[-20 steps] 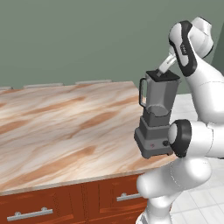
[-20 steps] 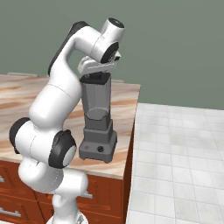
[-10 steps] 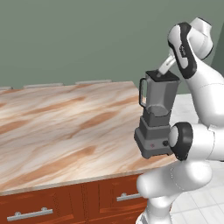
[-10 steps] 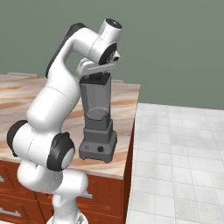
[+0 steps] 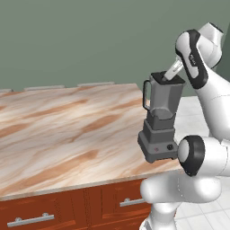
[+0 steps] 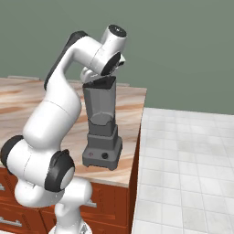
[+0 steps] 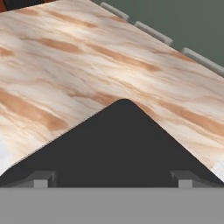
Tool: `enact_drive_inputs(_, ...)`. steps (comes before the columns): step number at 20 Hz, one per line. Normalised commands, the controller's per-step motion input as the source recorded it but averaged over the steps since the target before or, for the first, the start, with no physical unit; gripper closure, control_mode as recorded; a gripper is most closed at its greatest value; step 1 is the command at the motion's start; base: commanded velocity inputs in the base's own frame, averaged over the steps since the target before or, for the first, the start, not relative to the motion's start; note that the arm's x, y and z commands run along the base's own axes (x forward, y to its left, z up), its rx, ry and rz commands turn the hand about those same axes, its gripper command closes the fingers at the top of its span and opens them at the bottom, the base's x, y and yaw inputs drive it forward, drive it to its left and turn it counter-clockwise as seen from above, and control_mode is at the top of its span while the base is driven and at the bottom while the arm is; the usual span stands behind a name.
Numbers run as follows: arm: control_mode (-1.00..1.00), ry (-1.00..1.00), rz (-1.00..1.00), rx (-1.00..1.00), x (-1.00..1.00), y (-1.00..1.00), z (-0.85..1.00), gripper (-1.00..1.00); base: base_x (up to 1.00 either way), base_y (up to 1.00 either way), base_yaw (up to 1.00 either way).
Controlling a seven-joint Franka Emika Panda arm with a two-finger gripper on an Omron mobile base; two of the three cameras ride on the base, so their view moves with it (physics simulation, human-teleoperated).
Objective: Close the lid blender by securely placing the lid on top.
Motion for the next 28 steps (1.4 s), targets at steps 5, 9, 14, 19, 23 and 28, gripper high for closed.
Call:
enact_drive_inputs(5,-1.0,0.0,0.0,0.0,0.0,0.02,0.01,-1.0,0.0,0.0,0.0)
enact_drive_inputs(9,-1.0,0.0,0.0,0.0,0.0,0.1,0.09,-1.0,0.0,0.0,0.0)
enact_drive_inputs(14,-1.0,-0.02,0.0,-0.01,0.0,0.11,0.18,-1.0,0.0,0.0,0.0)
enact_drive_inputs(19,-1.0,-0.1,0.0,-0.04,-0.02,0.11,0.18,-1.0,0.0,0.0,0.0)
enact_drive_inputs(23,-1.0,-0.18,0.0,-0.07,-0.21,0.32,0.11,-1.0,0.0,0.0,0.0)
enact_drive_inputs(28,-1.0,-0.13,0.0,-0.02,-0.58,0.49,0.0,-1.0,0.0,0.0,0.0)
